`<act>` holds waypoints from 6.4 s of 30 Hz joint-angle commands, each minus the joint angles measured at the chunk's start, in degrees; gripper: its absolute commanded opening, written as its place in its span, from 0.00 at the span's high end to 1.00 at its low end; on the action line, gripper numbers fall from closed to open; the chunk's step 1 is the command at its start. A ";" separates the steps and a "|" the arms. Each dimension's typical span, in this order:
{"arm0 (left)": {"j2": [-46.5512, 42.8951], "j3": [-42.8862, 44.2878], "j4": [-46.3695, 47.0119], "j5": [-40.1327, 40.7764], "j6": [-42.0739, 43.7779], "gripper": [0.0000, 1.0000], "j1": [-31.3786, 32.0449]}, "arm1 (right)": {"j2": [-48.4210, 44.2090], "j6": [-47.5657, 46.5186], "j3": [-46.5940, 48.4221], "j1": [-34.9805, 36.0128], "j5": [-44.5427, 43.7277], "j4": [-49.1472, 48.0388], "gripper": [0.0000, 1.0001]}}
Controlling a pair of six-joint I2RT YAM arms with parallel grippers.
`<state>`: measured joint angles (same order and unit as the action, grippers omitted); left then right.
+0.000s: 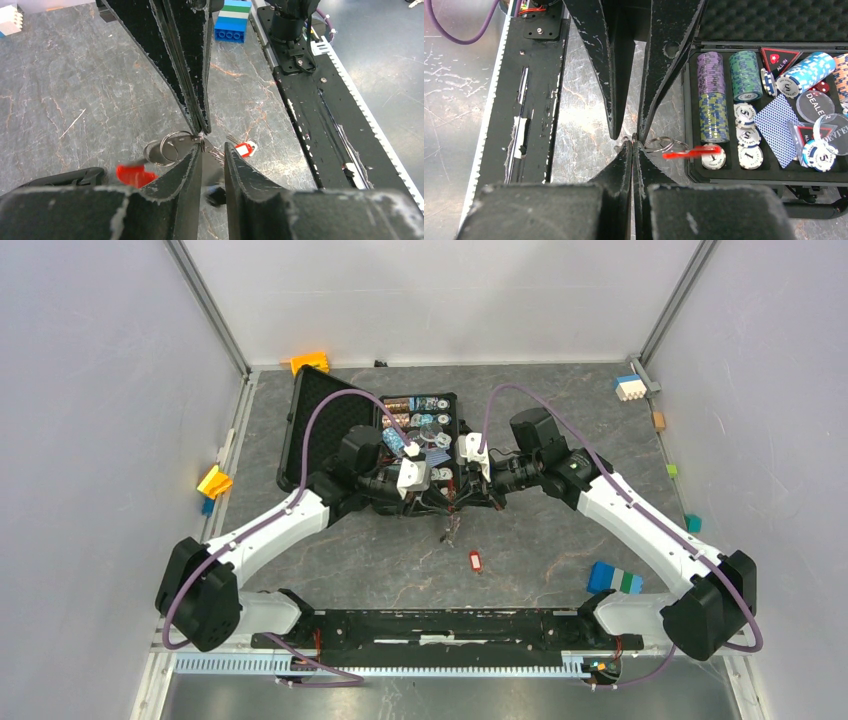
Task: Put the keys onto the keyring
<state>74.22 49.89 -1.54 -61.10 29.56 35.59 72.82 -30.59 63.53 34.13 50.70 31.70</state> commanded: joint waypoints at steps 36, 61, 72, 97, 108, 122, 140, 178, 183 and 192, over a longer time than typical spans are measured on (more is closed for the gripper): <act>-0.74 -7.37 44.89 -3.00 -35.37 0.98 -3.16 | -10.39 4.98 -4.89 -7.89 8.77 -8.68 0.56; 2.70 -12.86 66.71 -5.06 -47.14 0.98 -1.80 | -6.42 4.04 -4.92 -6.11 18.20 -10.27 0.67; 5.04 -15.32 77.84 -9.54 -48.84 0.98 -1.38 | -5.73 3.44 -4.19 -5.22 19.06 -9.58 0.71; 4.39 -15.40 75.34 -27.31 -37.11 0.98 -1.32 | -6.46 -1.28 -8.78 -2.60 21.62 -6.48 0.74; 4.06 -14.74 77.06 -18.02 -44.10 0.98 -1.98 | -7.67 -1.05 -6.27 -2.98 11.39 -4.70 0.74; -1.73 -15.26 54.01 -3.95 -38.70 0.98 -4.03 | -10.41 -1.53 -4.54 -11.56 2.92 -0.39 0.62; -8.56 -3.75 -4.76 5.85 -7.91 0.98 -5.03 | -6.70 -23.28 -25.04 -2.61 -10.72 0.59 0.62; -12.68 -6.02 -7.13 5.51 -7.83 0.98 -8.61 | 6.64 -18.07 -27.21 10.86 -18.54 -7.45 0.63; -12.88 -6.02 -7.07 5.29 -7.91 0.98 -8.59 | 6.29 -15.13 -25.79 10.87 -17.86 -7.28 0.60; -13.27 -5.99 -7.25 5.62 -7.48 0.98 -8.58 | 1.94 -11.85 -25.95 11.08 -18.01 -9.29 0.60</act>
<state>62.33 43.66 -10.61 -53.65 19.97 27.33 77.21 -44.73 35.73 44.62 31.86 24.36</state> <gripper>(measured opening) 0.037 0.400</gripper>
